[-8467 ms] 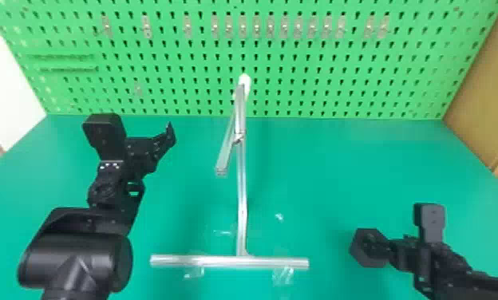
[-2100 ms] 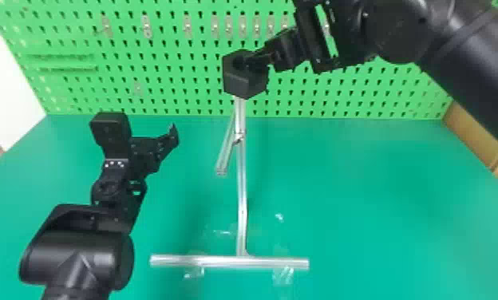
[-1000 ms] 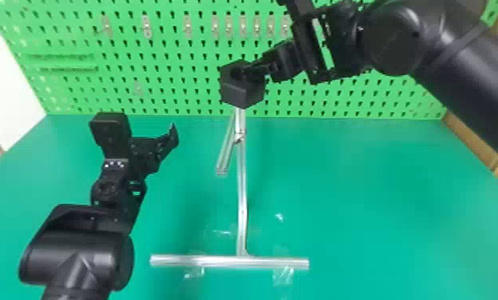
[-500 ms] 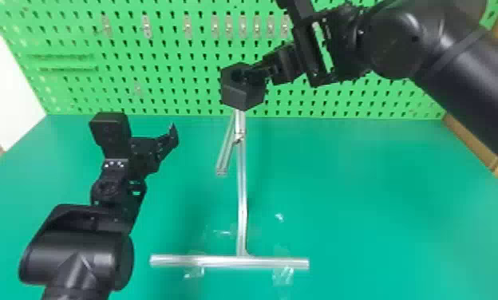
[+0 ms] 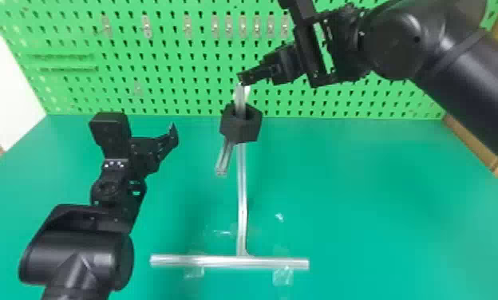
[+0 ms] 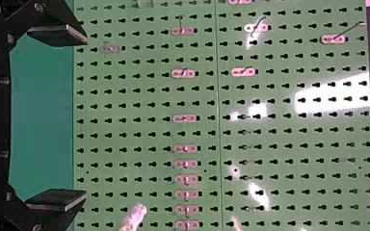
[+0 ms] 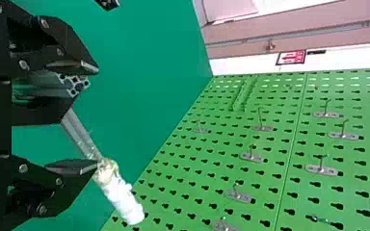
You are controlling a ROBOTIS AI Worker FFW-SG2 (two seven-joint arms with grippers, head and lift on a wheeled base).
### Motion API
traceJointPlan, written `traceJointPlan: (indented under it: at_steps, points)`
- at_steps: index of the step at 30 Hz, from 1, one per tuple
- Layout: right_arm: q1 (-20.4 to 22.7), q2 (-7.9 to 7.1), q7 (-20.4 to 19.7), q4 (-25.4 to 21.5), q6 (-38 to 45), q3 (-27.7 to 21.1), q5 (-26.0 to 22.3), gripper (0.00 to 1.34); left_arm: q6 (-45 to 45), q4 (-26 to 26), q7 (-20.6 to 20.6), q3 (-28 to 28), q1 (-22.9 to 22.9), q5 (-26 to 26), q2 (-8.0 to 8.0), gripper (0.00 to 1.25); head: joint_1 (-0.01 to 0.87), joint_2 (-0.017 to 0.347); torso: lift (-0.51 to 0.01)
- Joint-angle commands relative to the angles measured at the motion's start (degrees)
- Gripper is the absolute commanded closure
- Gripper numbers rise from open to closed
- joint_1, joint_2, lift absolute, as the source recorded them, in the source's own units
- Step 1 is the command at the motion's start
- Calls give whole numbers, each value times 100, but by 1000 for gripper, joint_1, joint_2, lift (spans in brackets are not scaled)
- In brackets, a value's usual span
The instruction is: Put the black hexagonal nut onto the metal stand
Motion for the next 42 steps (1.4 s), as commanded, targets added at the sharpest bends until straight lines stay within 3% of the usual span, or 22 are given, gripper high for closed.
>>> traceJointPlan:
  at_steps: [1,6,17,21,28,33,42]
  points:
    - [1,-1,0,10,-31,20,-21,441,0,0,0,0,0,0,0,156,693,81,-1]
    - [10,-1,0,10,-49,29,-30,107,0,0,0,0,0,0,0,156,693,81,-1]
    - [80,-1,0,18,-137,-85,-38,25,0,0,0,0,0,0,0,156,693,81,-1]
    - [309,43,9,18,-277,-410,-82,25,0,-18,0,18,9,9,0,156,693,81,-1]
    - [1188,333,220,-201,-708,-1658,410,24,9,-105,0,105,79,9,0,156,693,81,-1]
    - [1917,632,220,-509,-945,-2581,893,24,9,-158,0,176,123,9,0,156,693,81,-1]
    - [2910,957,220,-606,-1648,-3469,1262,24,9,-211,0,211,123,26,0,156,693,81,-1]
